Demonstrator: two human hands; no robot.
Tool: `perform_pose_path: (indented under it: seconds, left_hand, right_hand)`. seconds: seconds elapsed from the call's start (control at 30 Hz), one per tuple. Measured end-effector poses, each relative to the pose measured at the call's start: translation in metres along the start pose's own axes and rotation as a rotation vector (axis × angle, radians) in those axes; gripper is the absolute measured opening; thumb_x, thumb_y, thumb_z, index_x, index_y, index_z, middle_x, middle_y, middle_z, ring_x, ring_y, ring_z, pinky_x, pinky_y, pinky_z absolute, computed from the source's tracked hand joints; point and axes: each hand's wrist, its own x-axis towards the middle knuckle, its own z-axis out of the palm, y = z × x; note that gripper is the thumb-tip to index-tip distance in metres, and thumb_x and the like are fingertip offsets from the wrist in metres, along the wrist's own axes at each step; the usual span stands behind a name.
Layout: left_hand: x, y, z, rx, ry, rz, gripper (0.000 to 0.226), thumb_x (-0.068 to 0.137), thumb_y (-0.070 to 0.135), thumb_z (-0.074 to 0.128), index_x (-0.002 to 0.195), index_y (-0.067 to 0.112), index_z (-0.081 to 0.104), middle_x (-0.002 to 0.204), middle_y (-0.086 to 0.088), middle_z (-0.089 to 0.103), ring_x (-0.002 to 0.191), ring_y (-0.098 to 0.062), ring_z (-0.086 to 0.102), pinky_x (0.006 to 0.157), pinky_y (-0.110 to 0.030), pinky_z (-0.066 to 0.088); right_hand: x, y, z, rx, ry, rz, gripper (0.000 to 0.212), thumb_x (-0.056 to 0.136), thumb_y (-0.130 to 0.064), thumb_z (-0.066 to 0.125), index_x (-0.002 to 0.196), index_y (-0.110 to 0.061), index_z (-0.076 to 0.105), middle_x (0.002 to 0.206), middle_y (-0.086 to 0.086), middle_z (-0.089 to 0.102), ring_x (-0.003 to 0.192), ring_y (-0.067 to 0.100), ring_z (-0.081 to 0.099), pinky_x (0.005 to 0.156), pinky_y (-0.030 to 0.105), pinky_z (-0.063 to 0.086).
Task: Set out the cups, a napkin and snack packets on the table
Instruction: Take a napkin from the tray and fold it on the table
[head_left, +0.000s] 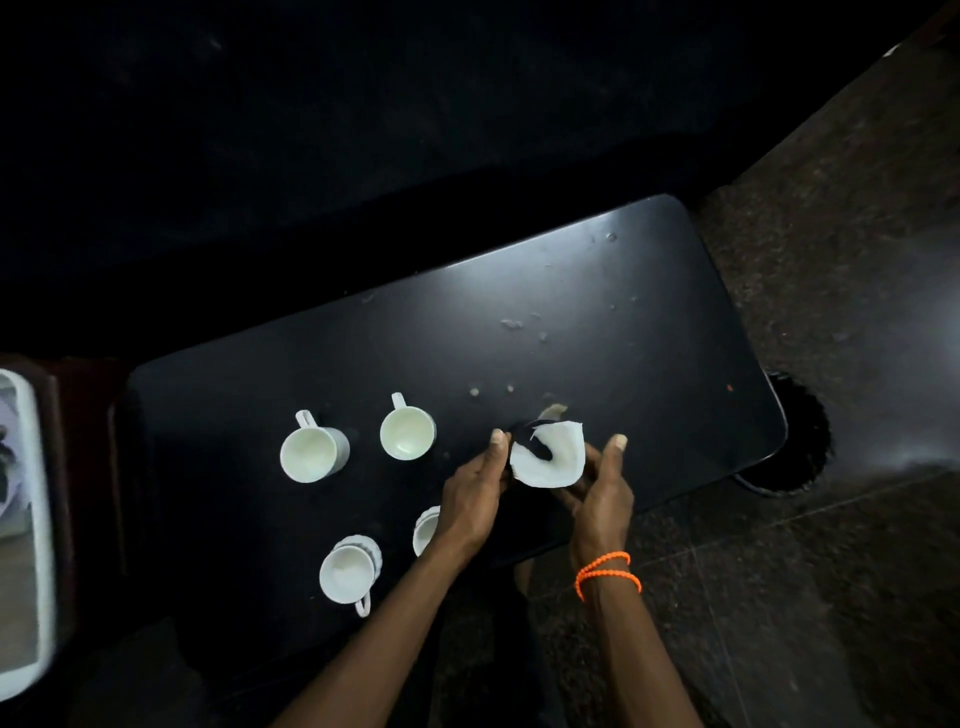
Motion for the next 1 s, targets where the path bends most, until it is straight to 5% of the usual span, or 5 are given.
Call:
perform_pose_path:
  seconds: [0.17,0.3,0.4,0.57,1.0]
  left_hand:
    - [-0.010,0.005,-0.013,0.021,0.067,0.044,0.089,0.077,0.090,0.037,0.138,0.033,0.066,0.148,0.010,0.062,0.139,-0.018,0.057,0.121,-0.043,0.041]
    - [-0.017,0.012,-0.033,-0.132,0.169,0.102,0.045,0.081,0.063,0.057,0.103,0.032,0.080,0.113,0.007,0.079,0.110,-0.012,0.073,0.107,-0.047,0.055]
    - [-0.020,0.016,-0.058,-0.183,0.255,0.131,0.024,0.080,0.044,0.063,0.093,0.036,0.081,0.094,0.005,0.082,0.095,-0.013,0.078,0.099,-0.049,0.060]
    - [-0.027,0.026,-0.115,-0.252,0.381,0.171,0.030,0.075,0.041,0.066,0.097,0.028,0.081,0.093,-0.003,0.081,0.097,-0.026,0.077,0.097,-0.052,0.060]
    - [-0.058,0.005,-0.322,-0.458,0.815,0.204,0.017,0.090,0.021,0.065,0.101,0.021,0.077,0.093,-0.007,0.079,0.092,-0.027,0.077,0.093,-0.054,0.061]
  right_hand:
    - [-0.012,-0.017,0.006,-0.018,0.237,-0.137,0.060,0.100,-0.061,0.046,0.118,-0.011,0.076,0.120,0.005,0.075,0.114,0.019,0.070,0.100,0.039,0.054]
    - [-0.034,-0.037,0.027,-0.167,0.266,-0.418,0.036,0.102,-0.051,0.051,0.083,-0.029,0.072,0.106,0.000,0.071,0.092,-0.005,0.063,0.085,0.020,0.044]
    - [-0.050,-0.050,0.056,-0.273,0.231,-0.591,0.033,0.102,-0.045,0.053,0.089,-0.024,0.074,0.105,0.004,0.069,0.099,0.011,0.065,0.088,0.027,0.046]
    - [-0.085,-0.050,0.128,-0.363,0.027,-0.739,0.042,0.099,-0.048,0.056,0.111,-0.012,0.073,0.112,0.004,0.069,0.112,0.025,0.062,0.098,0.038,0.049]
    - [-0.212,0.055,0.324,-0.624,-0.634,-0.839,0.033,0.095,-0.034,0.070,0.113,-0.007,0.074,0.115,0.009,0.072,0.111,0.023,0.066,0.100,0.048,0.052]
